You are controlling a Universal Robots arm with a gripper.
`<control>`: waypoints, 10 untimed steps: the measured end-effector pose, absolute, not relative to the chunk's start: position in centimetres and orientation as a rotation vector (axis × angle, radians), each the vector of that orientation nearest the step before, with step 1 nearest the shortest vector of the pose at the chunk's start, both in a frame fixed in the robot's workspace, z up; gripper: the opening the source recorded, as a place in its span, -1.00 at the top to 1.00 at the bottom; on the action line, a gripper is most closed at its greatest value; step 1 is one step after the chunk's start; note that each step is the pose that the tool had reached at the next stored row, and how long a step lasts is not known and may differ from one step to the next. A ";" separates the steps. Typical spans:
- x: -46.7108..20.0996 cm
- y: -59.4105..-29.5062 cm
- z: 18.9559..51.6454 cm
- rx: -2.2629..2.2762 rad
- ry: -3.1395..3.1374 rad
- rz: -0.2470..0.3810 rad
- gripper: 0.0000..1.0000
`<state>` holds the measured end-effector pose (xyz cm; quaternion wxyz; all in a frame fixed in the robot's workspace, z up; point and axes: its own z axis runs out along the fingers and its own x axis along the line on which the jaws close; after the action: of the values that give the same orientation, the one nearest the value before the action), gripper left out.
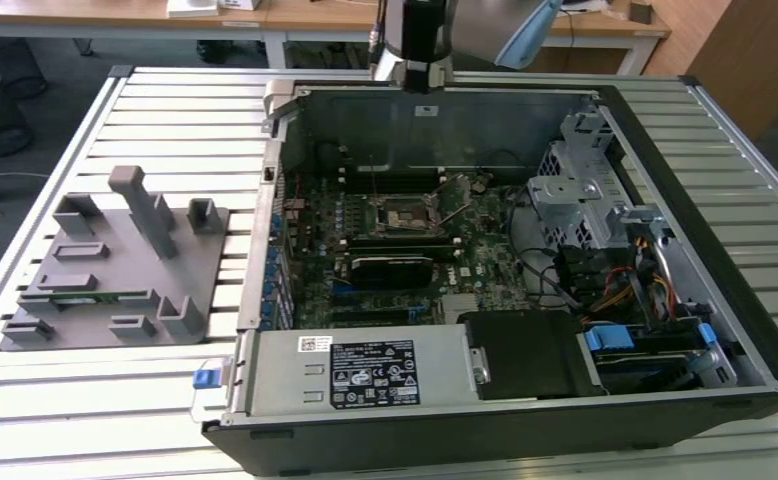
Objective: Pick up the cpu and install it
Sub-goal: 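Place the cpu into insertion slot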
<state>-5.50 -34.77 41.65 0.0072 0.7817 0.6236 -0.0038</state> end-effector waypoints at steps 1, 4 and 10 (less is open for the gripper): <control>-5.5 -34.8 41.6 2.435 1.962 -0.012 -0.08; -5.5 -34.8 41.6 2.405 1.999 -0.012 -0.08; -5.5 -34.8 41.6 2.342 2.071 -0.011 -0.08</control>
<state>-5.50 -34.77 41.59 0.0074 0.7491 0.6624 -0.0035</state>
